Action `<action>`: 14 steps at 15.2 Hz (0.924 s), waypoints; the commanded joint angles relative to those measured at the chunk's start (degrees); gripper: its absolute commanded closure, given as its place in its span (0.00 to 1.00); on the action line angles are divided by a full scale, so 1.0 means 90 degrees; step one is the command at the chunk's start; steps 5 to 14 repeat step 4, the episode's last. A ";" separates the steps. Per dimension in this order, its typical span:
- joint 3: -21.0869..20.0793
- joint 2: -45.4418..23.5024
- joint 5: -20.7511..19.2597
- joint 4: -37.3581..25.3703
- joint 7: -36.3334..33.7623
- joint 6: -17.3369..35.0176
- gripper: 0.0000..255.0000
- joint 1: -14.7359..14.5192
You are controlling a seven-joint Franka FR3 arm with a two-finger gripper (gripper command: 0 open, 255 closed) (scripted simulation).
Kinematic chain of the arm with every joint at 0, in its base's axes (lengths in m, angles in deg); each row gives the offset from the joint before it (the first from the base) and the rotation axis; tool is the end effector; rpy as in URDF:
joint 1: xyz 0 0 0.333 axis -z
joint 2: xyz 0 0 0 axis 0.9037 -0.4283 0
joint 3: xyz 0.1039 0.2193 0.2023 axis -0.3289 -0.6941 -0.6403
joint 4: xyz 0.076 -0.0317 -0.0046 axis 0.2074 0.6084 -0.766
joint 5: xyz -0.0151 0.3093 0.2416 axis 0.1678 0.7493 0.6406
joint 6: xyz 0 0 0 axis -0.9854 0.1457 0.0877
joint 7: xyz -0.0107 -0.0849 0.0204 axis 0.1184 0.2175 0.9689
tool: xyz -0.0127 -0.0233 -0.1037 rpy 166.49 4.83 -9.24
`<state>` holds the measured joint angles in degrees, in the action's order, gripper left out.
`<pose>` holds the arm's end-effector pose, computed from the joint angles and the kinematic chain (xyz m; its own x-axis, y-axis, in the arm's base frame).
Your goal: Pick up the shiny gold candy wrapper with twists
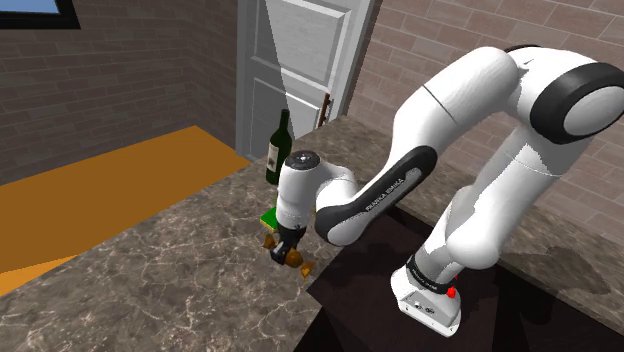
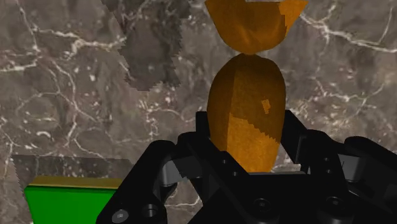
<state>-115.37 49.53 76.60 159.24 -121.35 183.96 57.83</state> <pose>0.3469 0.2572 0.2457 0.9930 0.1148 -0.0285 0.1159 -0.9924 0.0408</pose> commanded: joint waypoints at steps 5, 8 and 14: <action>-0.0021 0.0338 0.0322 -0.0006 0.0229 -0.0299 1.00 -0.0030; -0.0021 0.0338 0.0322 -0.0006 0.0229 -0.0299 1.00 -0.0030; -0.0021 0.0338 0.0322 -0.0006 0.0229 -0.0299 1.00 -0.0030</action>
